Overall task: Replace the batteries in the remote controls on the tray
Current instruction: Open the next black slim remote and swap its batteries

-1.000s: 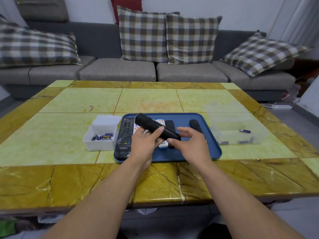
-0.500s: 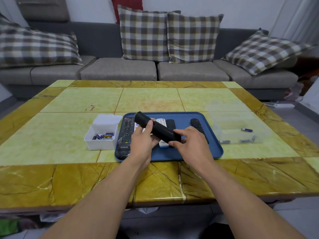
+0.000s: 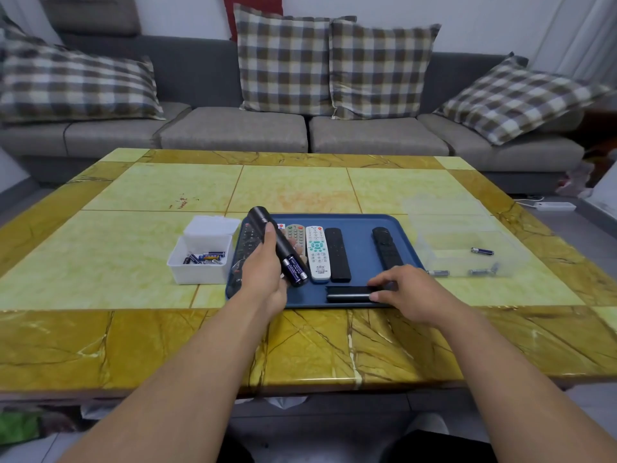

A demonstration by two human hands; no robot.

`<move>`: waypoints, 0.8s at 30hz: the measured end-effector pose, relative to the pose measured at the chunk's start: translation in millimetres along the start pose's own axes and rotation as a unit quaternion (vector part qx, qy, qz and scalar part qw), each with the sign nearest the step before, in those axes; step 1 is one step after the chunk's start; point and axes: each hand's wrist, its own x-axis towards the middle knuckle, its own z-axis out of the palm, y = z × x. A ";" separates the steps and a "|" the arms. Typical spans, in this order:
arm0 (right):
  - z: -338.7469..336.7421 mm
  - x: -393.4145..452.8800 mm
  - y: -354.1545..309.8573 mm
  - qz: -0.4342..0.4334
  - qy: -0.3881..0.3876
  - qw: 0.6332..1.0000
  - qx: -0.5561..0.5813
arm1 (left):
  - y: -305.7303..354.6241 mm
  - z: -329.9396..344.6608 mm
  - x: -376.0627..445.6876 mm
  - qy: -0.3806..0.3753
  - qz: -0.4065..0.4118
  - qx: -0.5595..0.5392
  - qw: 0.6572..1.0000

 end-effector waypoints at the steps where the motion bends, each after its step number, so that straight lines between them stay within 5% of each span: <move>1: 1.6 0.7 0.5 -0.003 0.005 1.000 -0.007 | -0.4 1.3 -0.6 -0.011 -0.009 -0.005 1.000; 7: 4.2 -3.7 -30.9 -0.091 0.134 0.983 0.089 | -3.1 7.7 -6.5 -0.086 -0.051 -0.022 0.995; 12: 15.4 -12.5 -62.7 -0.186 0.099 0.967 0.141 | -7.1 11.0 -13.5 -0.142 -0.078 0.016 0.987; 24: 21.5 -8.4 -70.9 -0.223 0.136 0.964 0.059 | -10.2 16.6 -24.6 -0.200 -0.102 0.075 0.972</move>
